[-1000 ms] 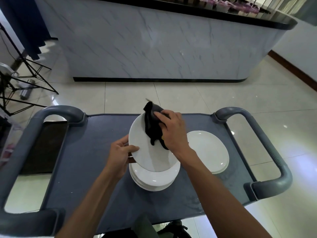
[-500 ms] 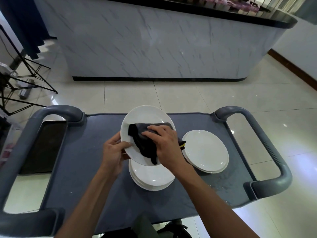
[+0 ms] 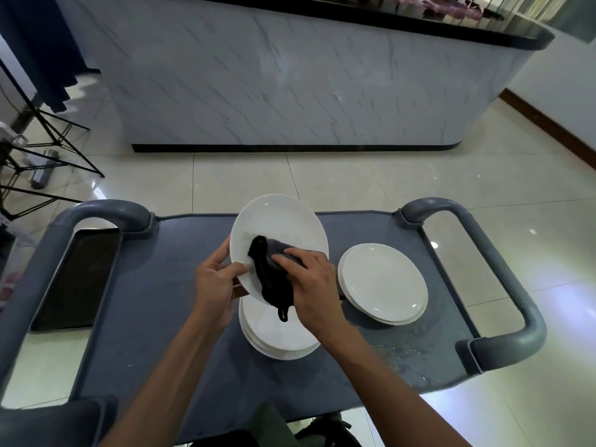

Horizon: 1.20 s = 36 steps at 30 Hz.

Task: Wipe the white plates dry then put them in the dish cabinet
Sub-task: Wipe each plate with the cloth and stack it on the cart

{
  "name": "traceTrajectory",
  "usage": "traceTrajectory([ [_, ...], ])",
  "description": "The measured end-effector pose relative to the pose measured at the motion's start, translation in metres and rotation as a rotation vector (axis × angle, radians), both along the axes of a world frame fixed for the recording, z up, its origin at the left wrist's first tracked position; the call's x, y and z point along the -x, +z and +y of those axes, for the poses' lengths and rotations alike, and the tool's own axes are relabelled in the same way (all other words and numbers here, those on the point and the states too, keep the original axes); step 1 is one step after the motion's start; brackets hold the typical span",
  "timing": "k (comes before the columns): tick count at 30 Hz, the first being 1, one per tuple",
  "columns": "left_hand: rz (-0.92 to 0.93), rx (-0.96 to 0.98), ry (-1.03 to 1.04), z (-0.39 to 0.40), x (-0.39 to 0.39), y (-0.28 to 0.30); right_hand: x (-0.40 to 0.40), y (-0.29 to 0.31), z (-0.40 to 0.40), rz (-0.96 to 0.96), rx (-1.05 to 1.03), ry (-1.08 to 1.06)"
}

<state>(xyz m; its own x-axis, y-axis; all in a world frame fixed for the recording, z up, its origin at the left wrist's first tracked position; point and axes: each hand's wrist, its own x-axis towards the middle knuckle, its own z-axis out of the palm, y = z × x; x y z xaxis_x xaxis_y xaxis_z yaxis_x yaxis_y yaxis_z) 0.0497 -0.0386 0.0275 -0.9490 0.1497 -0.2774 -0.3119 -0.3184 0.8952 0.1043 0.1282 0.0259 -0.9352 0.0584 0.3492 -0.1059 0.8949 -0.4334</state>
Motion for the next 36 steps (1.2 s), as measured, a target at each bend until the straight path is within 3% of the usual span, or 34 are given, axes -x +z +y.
traceTrajectory([
  [5, 0.072, 0.021, -0.086, 0.003, 0.0, 0.007, 0.022, 0.018, -0.006, -0.002, 0.149, -0.112],
  [13, 0.043, 0.009, -0.163, 0.004, -0.009, 0.004, 0.047, 0.042, -0.007, 0.081, 0.091, -0.041],
  [26, 0.0, -0.114, -0.024, 0.001, -0.014, 0.013, 0.052, 0.042, 0.044, 0.029, 0.082, -0.241],
  [36, -0.024, -0.158, 0.076, 0.003, -0.006, 0.015, 0.004, 0.017, 0.026, -0.041, 0.046, -0.17],
])
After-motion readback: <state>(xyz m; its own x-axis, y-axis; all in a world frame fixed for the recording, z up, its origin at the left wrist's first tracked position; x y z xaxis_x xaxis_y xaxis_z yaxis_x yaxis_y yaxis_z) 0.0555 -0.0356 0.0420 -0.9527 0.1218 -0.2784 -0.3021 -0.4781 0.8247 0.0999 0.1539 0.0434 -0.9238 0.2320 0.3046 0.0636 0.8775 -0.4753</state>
